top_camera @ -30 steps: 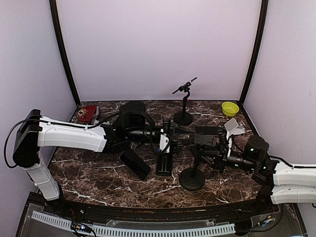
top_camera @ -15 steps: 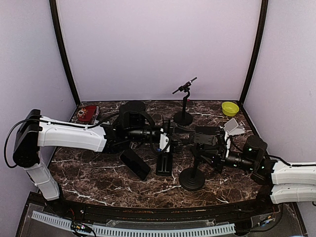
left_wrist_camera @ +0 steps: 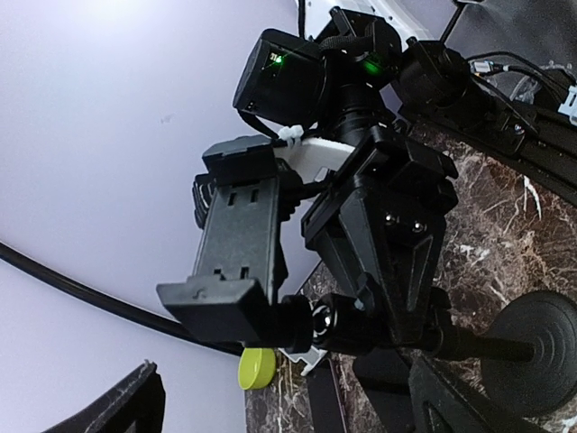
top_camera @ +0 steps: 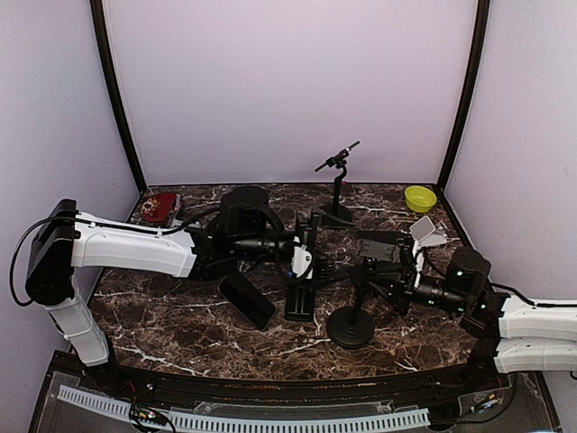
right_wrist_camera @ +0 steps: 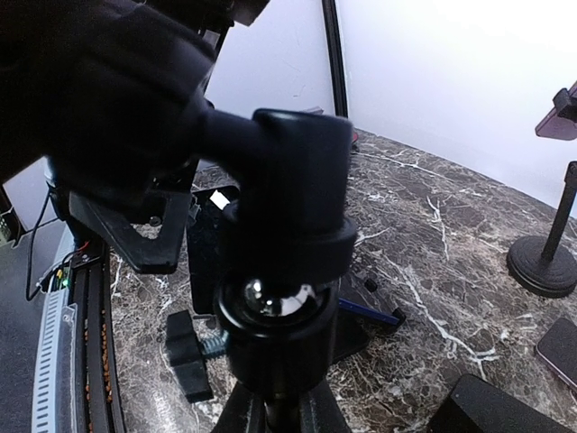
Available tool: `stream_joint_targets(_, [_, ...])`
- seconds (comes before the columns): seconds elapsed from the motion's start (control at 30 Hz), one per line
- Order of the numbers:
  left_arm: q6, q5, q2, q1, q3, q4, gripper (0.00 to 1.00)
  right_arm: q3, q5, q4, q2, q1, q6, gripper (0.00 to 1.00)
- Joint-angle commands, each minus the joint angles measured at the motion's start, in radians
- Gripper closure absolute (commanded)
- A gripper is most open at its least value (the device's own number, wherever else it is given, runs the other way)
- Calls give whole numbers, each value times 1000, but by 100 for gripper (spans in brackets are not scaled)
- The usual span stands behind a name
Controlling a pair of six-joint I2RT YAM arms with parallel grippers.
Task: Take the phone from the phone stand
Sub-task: Pass from the left arm to the right, then place the phone stand at the corner of the board.
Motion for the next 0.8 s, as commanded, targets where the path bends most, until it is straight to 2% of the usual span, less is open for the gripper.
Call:
stream_joint_targets(0.0, [-9,-6,-26,-1,-22,19,1,26,30,31,-49,8,24,100])
stream_joint_targets(0.4, [-76,-50,-84,-1,-73,81,1,69,192,-93,-205,7,24,100])
stream_joint_targets(0.53, [-122,-92,-79,-1,-58,88,1,78,308,-146,-255,7,23,100])
stream_joint_targets(0.67, [-222,-181,-70,-1,-43,123,1,101,455,-200,-301,8,13,100])
stream_joint_targets(0.77, [-318,-299,-65,0,-33,160,1,105,564,-218,-328,6,4,100])
